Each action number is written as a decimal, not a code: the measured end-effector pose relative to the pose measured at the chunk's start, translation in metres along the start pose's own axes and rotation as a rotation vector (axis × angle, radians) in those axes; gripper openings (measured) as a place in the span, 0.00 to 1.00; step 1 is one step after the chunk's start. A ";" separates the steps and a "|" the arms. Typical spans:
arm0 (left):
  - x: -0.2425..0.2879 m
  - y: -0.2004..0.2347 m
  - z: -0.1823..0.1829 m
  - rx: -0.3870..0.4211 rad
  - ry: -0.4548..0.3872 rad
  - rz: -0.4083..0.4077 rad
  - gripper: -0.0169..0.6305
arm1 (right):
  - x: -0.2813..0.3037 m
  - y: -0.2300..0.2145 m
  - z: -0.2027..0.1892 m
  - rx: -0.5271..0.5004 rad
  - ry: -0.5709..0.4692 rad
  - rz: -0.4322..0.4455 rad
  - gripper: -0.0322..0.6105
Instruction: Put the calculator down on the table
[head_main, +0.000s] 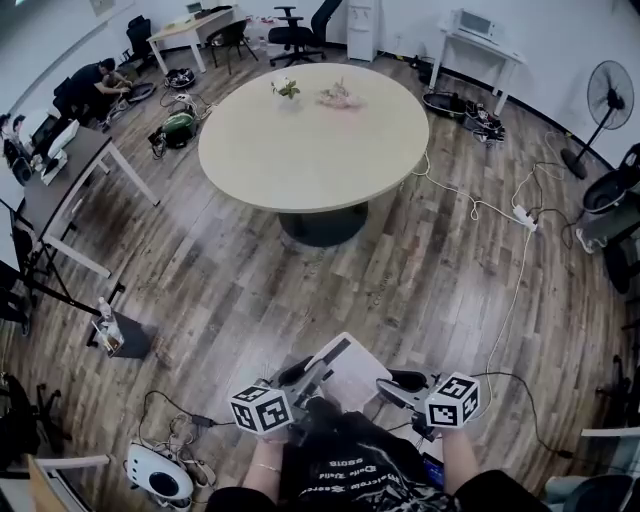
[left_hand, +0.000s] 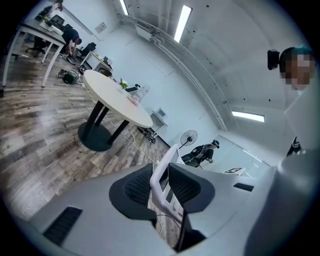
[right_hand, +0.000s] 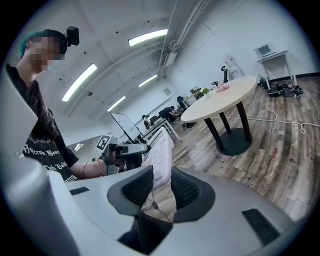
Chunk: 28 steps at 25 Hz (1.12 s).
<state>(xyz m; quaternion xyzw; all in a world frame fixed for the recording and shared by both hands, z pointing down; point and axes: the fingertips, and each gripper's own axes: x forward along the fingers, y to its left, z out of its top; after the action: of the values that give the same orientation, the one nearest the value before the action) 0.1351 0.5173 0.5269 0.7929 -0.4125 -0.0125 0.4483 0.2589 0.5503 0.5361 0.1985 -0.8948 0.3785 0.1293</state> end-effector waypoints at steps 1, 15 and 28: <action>-0.001 0.003 0.004 0.005 0.002 0.001 0.20 | 0.005 0.000 0.003 0.004 0.000 0.002 0.24; -0.025 0.074 0.085 0.004 0.013 -0.039 0.18 | 0.098 0.013 0.055 0.105 -0.166 0.025 0.24; 0.005 0.123 0.155 -0.044 -0.074 0.031 0.18 | 0.157 -0.040 0.123 0.093 -0.103 0.086 0.24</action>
<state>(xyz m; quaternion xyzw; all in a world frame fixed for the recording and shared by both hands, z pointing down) -0.0007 0.3737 0.5248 0.7754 -0.4406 -0.0437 0.4502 0.1272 0.3952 0.5376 0.1848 -0.8893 0.4143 0.0575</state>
